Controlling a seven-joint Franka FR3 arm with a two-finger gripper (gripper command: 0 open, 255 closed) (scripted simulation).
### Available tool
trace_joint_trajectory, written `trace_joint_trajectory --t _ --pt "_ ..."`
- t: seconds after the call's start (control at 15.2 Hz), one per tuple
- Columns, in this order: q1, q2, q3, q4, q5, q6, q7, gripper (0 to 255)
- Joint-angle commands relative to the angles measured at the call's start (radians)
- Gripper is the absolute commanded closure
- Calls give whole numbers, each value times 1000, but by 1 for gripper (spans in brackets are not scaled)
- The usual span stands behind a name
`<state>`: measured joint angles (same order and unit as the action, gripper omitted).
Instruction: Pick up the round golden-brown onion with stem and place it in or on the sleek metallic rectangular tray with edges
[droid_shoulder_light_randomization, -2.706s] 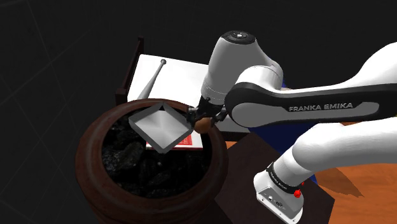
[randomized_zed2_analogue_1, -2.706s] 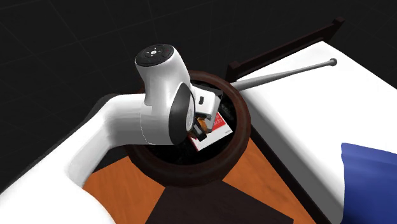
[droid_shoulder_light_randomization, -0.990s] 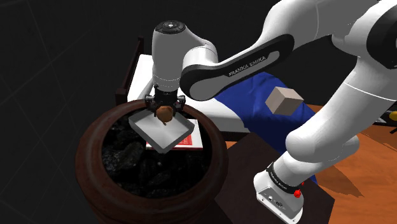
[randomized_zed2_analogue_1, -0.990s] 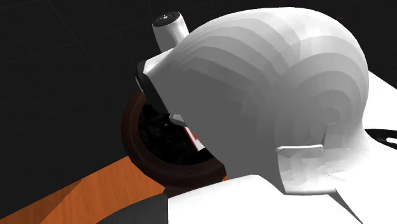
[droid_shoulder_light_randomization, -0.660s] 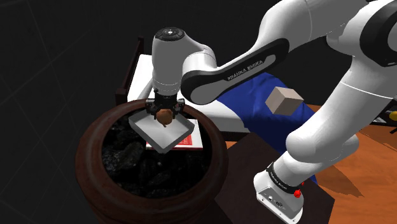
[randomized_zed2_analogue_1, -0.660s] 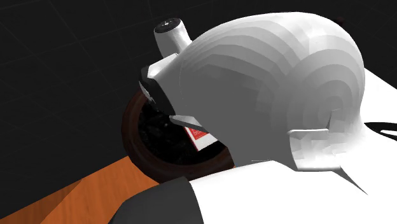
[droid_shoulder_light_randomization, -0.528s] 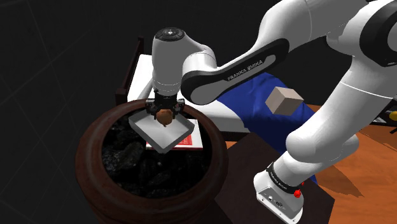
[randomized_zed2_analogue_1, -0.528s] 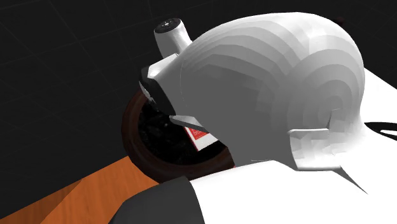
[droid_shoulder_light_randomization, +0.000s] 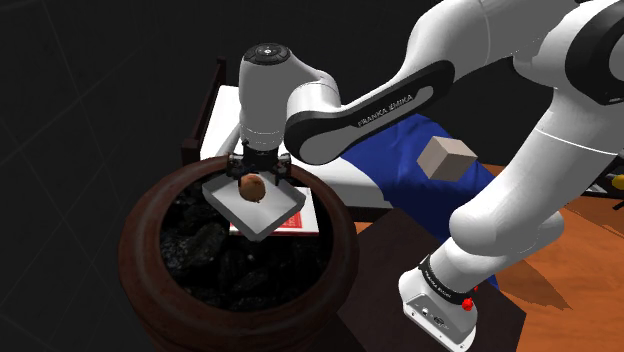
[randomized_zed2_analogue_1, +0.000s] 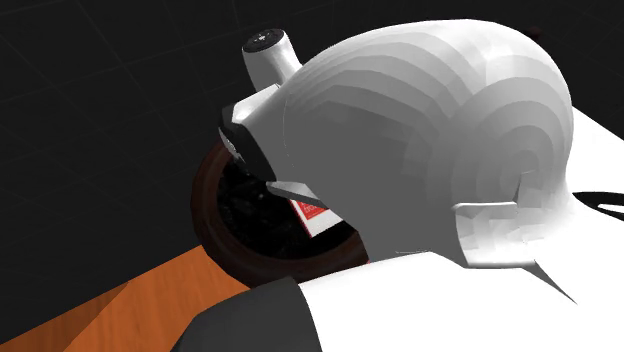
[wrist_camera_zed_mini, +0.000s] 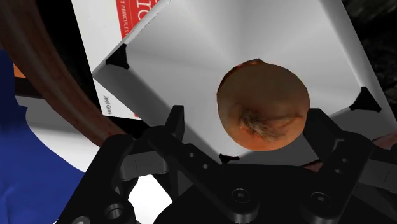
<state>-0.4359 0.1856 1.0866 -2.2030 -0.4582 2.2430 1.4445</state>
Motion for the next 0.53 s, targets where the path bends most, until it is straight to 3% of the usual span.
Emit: trace_joint_trajectory --t 0.0,0.2,0.46 --pt "-19 -36 23 8 47 -19 -31 0" --pt "-62 -142 71 40 180 -78 -123 0" --pt "-58 -143 66 40 181 -78 -123 0"
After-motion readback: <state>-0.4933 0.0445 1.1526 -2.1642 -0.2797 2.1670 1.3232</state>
